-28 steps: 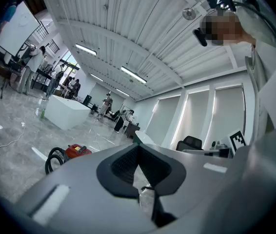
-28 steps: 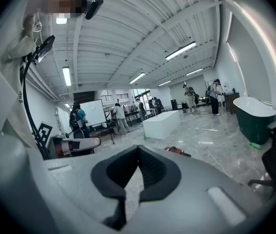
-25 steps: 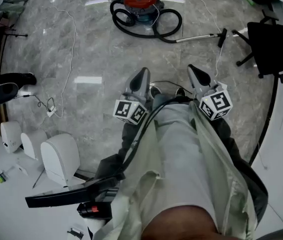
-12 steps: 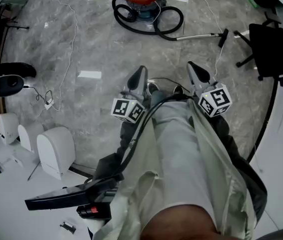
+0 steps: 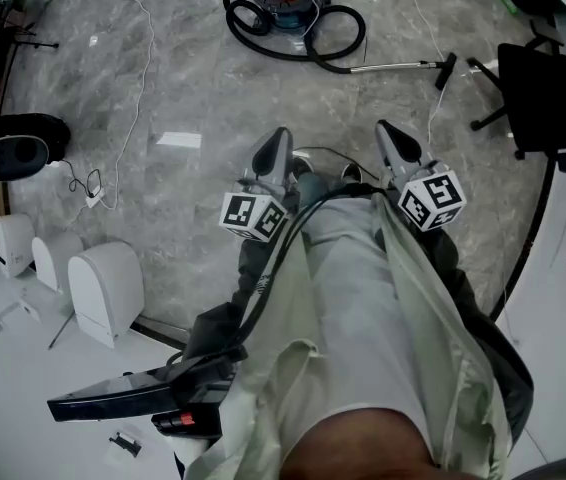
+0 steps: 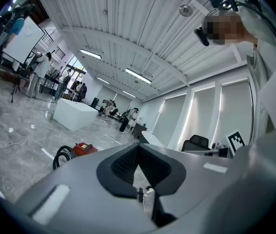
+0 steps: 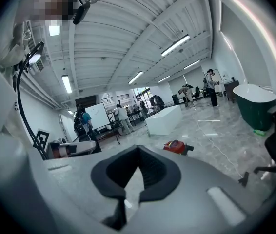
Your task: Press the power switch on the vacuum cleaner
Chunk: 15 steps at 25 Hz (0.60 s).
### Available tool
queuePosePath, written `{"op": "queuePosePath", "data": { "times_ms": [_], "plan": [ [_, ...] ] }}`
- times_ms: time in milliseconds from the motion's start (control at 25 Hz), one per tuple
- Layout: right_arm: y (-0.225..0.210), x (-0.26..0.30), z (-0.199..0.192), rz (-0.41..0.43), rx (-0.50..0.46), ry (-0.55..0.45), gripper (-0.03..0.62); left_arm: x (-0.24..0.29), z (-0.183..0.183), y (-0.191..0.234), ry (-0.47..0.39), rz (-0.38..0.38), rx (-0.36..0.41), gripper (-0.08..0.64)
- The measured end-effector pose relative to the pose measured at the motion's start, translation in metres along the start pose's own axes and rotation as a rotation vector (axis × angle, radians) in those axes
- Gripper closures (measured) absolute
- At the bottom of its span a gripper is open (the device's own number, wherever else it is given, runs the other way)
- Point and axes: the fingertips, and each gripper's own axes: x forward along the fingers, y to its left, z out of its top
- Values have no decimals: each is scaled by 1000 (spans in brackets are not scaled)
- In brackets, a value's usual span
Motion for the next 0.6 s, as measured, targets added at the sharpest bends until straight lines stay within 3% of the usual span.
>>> {"op": "queuePosePath", "data": {
  "times_ms": [240,600],
  "plan": [
    [-8,-12,-10,44,26,18,591,-12,-11,-14,-4,50,7,557],
    [-8,-4,-34,161,52,75,591,-43,-26,-19,-7,186,2,557]
  ]
}}
